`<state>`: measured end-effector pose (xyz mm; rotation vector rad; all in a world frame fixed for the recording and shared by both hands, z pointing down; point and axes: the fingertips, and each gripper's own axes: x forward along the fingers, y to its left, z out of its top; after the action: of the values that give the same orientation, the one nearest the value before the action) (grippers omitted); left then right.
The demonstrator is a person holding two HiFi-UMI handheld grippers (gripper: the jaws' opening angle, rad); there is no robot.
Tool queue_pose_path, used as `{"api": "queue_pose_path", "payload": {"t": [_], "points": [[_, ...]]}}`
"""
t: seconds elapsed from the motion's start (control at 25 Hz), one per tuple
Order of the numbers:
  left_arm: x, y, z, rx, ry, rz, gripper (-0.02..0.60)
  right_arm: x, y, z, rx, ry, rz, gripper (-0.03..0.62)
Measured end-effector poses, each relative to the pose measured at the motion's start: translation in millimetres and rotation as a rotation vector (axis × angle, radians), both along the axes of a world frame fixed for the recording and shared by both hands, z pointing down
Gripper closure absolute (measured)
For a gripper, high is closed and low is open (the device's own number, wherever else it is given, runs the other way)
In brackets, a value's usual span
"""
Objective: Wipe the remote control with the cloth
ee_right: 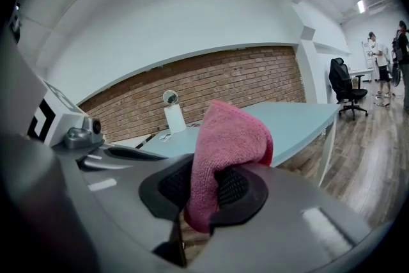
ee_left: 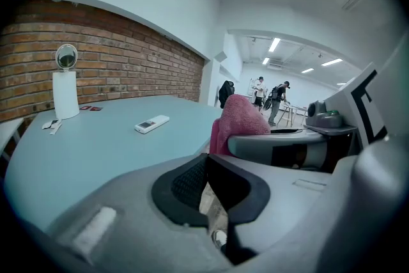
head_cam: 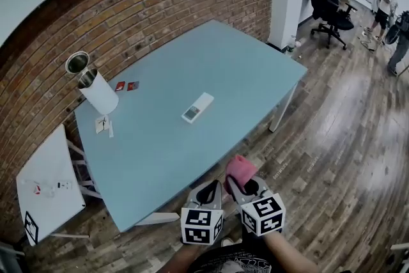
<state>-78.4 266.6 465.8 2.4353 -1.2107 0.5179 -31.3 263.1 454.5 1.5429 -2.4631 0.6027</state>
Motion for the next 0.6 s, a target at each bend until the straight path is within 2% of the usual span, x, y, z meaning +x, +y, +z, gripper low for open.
{"api": "queue_pose_path", "payload": {"t": [0.24, 0.6], "points": [[14, -48, 1, -0.012, -0.019, -0.058, 0.584, 17, -51, -3, -0.002, -0.020, -0.051, 0.530], [40, -112, 16, -0.045, -0.065, -0.153, 0.584, 52, -116, 13, -0.063, -0.060, -0.135, 0.530]]}}
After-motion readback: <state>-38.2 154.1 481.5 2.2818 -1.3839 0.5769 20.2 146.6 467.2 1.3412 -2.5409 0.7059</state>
